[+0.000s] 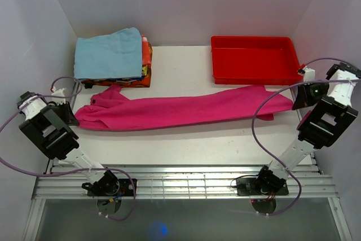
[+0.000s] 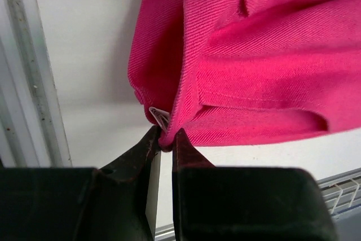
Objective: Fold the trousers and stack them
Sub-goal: Flatten the trousers out
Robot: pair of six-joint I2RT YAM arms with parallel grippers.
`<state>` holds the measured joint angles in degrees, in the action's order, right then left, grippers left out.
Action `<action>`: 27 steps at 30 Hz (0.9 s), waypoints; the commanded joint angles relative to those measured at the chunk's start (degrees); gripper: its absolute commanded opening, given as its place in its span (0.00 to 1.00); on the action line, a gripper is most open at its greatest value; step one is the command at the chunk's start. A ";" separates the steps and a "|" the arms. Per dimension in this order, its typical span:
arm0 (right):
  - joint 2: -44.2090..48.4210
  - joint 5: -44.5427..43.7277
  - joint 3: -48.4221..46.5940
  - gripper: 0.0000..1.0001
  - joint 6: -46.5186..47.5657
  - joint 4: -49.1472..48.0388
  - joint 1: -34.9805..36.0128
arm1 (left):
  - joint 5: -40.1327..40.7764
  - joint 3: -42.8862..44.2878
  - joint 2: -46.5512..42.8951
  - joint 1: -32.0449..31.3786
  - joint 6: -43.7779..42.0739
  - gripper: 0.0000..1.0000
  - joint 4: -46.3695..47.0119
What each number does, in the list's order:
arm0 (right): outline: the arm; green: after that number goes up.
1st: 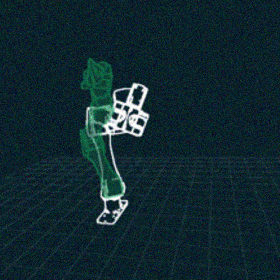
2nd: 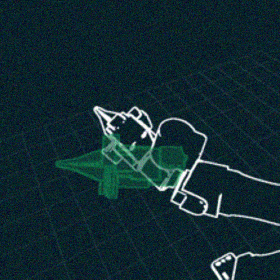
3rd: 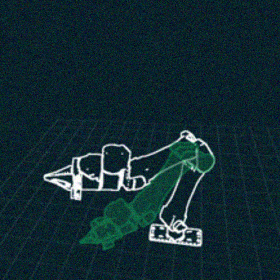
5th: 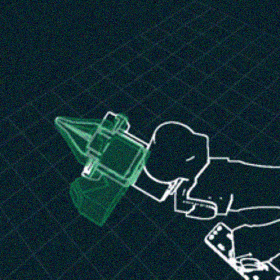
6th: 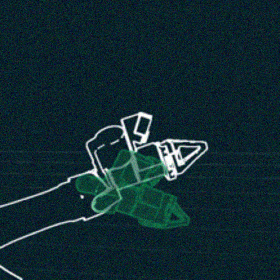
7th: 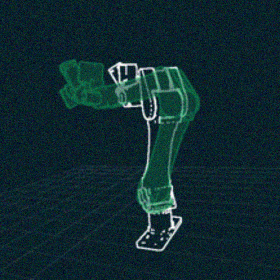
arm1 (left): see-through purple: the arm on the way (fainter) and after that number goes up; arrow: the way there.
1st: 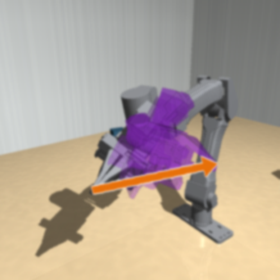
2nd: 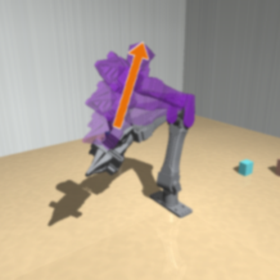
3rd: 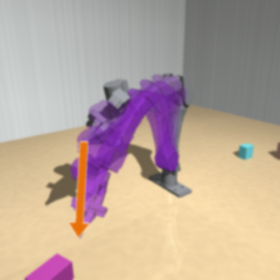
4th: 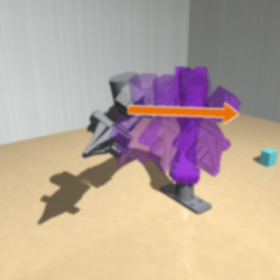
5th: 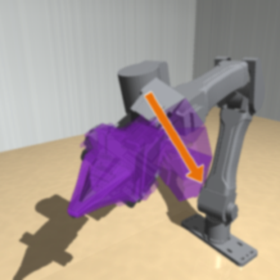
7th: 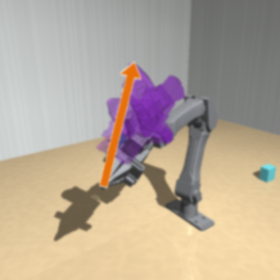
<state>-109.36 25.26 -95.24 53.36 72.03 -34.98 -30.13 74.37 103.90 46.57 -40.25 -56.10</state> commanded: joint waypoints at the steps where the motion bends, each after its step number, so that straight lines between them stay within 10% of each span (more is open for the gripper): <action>1: 5.81 -3.09 -4.60 0.08 5.34 2.94 -3.50 | -2.22 5.87 -6.94 0.72 -3.16 0.00 -4.10; 10: 14.96 -15.56 13.11 0.08 25.90 2.68 -14.39 | 6.57 -1.13 -17.41 6.69 -14.58 0.00 -8.42; 18: 12.16 -22.87 30.63 0.11 25.22 -11.54 -15.03 | 14.39 -16.00 -14.43 9.33 -18.02 0.00 1.95; 24: 10.67 -20.88 24.01 0.95 22.32 -11.40 -11.95 | 8.70 -11.81 -13.01 9.33 -18.28 0.63 -1.37; 27: 7.86 -12.80 13.02 0.98 18.47 -3.87 -10.90 | 0.29 -7.76 -16.52 8.81 -19.16 0.68 -4.98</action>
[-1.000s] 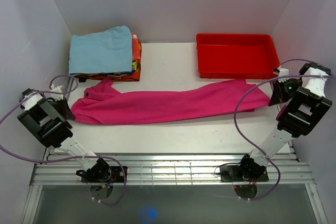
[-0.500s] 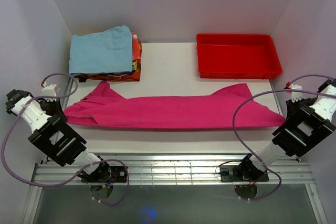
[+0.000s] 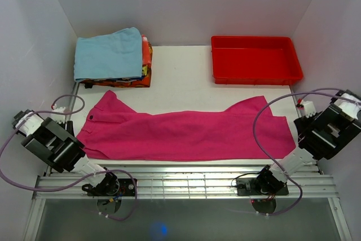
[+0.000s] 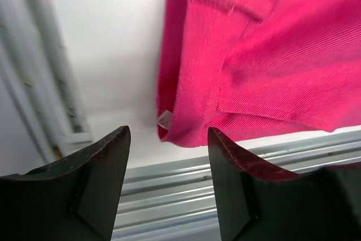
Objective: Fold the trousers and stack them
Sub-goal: Flatten the trousers out
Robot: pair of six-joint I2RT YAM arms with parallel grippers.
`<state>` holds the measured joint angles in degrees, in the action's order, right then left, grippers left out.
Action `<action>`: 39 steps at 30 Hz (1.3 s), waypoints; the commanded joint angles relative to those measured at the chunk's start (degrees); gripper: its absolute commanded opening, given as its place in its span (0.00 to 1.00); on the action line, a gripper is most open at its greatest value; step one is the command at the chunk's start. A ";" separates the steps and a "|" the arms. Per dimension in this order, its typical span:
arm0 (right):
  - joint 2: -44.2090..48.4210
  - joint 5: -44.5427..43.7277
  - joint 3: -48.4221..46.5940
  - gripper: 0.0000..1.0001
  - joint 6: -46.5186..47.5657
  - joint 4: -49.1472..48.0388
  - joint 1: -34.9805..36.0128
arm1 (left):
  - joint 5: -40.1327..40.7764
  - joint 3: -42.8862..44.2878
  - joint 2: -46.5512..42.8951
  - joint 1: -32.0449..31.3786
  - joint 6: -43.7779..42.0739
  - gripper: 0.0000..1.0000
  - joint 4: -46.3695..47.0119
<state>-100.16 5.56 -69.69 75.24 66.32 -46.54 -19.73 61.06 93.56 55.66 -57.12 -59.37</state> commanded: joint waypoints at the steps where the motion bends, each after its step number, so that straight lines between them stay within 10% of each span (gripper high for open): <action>1: -3.70 9.01 -20.14 0.98 -4.65 4.05 1.01 | -11.90 7.91 -6.98 -0.98 -2.03 0.68 -1.88; 6: -6.98 21.85 -30.24 0.93 -15.80 4.88 7.24 | -20.17 11.27 -9.36 -6.25 6.74 0.69 4.08; 19: -9.26 19.40 -13.29 0.86 -45.61 -34.32 23.60 | -15.96 17.33 9.44 -26.82 36.19 0.67 27.55; 29: -2.41 17.48 5.26 0.90 -57.49 -56.91 26.15 | -11.75 15.32 15.16 -32.10 41.21 0.68 36.08; 39: -9.70 19.39 1.23 0.80 -55.57 -53.50 29.58 | -7.34 13.66 17.45 -33.95 39.37 0.69 36.17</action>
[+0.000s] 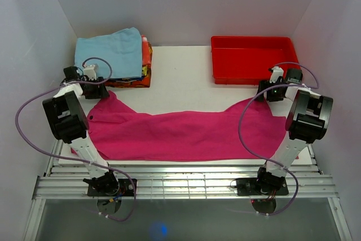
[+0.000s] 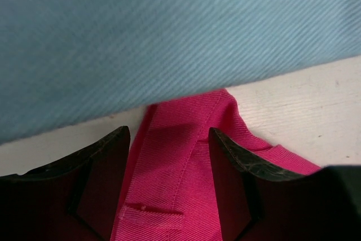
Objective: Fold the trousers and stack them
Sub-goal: Flatten the trousers out
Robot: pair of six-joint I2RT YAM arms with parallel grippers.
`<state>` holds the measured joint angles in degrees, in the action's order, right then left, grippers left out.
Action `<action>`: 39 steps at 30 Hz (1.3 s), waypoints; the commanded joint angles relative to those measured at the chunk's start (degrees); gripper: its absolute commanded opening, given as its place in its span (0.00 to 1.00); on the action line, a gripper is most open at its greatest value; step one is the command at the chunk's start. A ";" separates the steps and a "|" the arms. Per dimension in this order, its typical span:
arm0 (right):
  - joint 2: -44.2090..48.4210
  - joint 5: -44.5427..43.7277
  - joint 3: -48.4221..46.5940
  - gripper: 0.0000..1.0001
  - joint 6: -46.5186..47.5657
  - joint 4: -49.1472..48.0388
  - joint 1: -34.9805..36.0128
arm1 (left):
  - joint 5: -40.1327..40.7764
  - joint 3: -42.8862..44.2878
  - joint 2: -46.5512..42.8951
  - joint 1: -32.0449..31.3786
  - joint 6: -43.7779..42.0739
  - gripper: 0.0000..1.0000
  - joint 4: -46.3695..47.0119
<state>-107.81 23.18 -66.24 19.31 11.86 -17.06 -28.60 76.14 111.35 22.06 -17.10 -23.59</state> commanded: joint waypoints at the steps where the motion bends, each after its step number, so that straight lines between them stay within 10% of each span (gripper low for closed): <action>1: -2.40 2.13 -2.32 0.77 0.72 1.58 0.18 | 1.62 -1.87 -0.34 -0.70 -1.17 0.69 0.57; 9: -1.00 5.39 -0.12 0.08 5.21 4.57 0.27 | 5.64 -6.44 0.18 -3.60 -2.06 0.53 2.59; 16: 8.56 5.91 -0.99 0.08 6.53 4.93 -4.28 | 4.09 -8.37 -5.87 -1.86 0.75 0.00 1.80; 28: 16.04 18.47 -5.92 0.08 8.63 4.84 -18.96 | -5.14 -18.29 -30.57 12.46 10.06 0.00 14.88; 39: 18.77 20.50 2.15 0.08 21.19 -1.12 -23.11 | -4.01 -19.81 -28.92 16.69 16.39 0.00 22.37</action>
<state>-91.72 44.23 -65.93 33.41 17.93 -38.37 -36.05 54.26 80.86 36.73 -2.39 -6.96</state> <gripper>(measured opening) 0.088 0.032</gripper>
